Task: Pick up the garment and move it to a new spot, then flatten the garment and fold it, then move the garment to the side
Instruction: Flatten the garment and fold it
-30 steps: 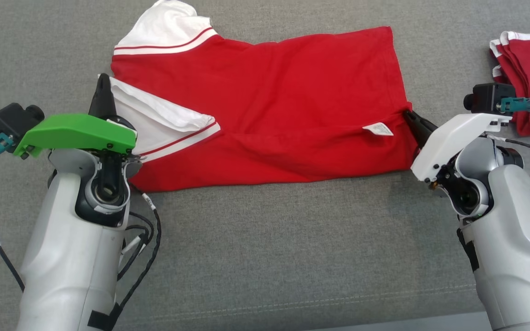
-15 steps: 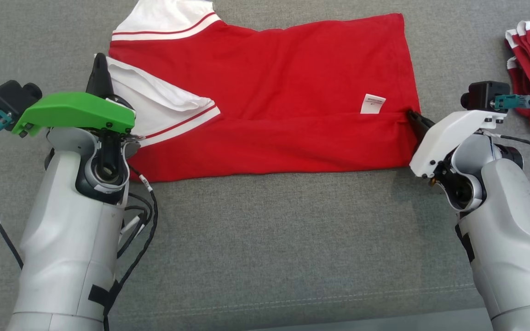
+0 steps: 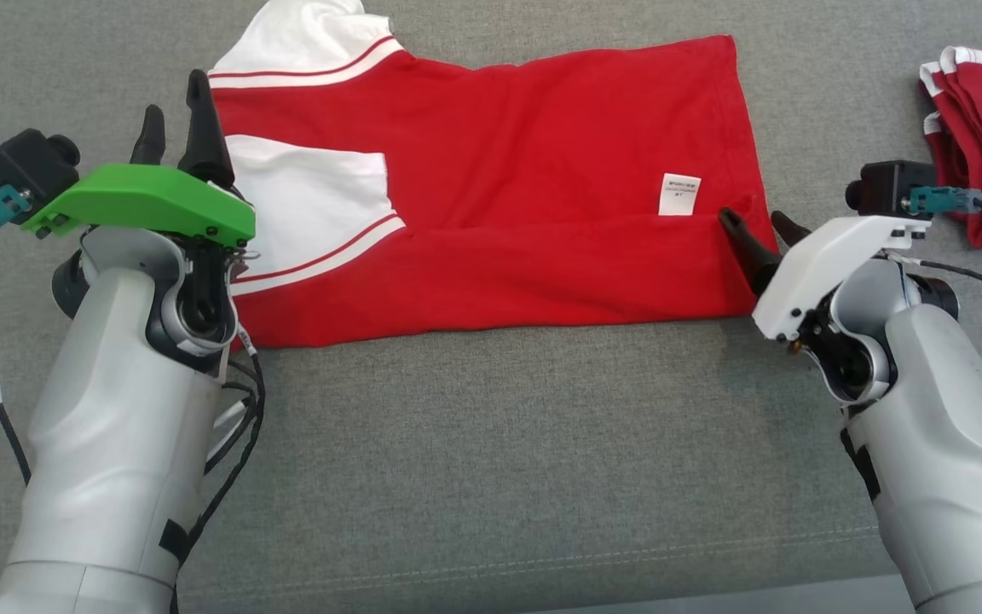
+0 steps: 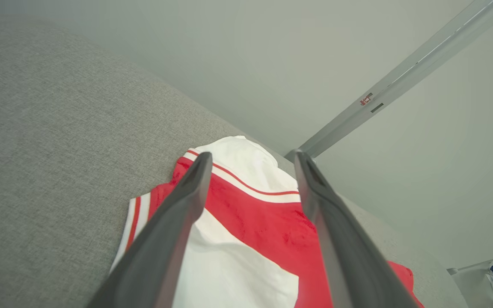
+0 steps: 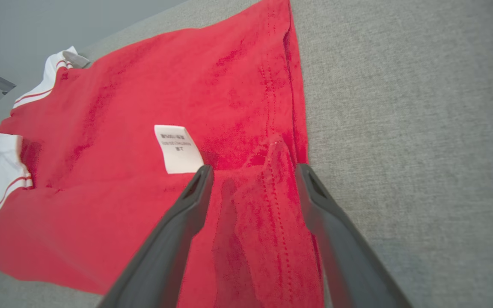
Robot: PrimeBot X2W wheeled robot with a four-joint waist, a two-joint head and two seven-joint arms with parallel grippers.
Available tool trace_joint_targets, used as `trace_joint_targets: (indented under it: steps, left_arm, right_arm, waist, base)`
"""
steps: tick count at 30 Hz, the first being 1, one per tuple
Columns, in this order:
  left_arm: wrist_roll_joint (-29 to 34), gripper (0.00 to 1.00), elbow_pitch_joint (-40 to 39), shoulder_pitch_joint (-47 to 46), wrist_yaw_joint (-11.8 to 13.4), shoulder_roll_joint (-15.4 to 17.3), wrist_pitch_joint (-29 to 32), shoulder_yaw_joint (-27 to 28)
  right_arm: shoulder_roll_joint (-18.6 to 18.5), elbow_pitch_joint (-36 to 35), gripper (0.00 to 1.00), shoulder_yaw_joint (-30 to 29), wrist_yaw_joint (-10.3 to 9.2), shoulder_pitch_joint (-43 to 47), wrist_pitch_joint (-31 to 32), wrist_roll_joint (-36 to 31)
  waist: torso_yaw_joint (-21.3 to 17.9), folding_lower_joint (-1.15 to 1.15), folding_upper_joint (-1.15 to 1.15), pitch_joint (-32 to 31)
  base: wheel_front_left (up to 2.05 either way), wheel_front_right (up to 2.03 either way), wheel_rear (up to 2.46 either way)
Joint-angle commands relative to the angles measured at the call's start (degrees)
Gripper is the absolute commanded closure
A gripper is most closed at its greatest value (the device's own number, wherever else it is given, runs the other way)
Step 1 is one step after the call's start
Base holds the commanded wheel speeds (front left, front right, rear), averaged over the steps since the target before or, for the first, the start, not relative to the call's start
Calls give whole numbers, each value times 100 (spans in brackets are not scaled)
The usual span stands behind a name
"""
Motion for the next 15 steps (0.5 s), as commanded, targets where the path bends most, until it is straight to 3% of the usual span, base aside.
trace_joint_targets:
  steps: [1, 8, 15]
  left_arm:
    - [101, 0, -6, 164, -46, 96, -57, -62]
    - [527, 0, -265, 951, 143, 388, -160, -392]
    - [919, 0, -689, 1814, 577, 652, 6, -775]
  right_arm:
    - [-127, -115, 0, 29, -1, 193, 10, 30]
    - [-351, -785, 0, -141, -1, 878, -144, -161]
    - [-167, -1327, 0, -455, -1, 1571, -225, -463]
  waist:
    - [24, 0, 0, -106]
    - [43, 0, 0, -375]
    - [61, 0, 0, -507]
  base:
    - [0, 0, 0]
    - [0, 0, 0]
    - [0, 0, 0]
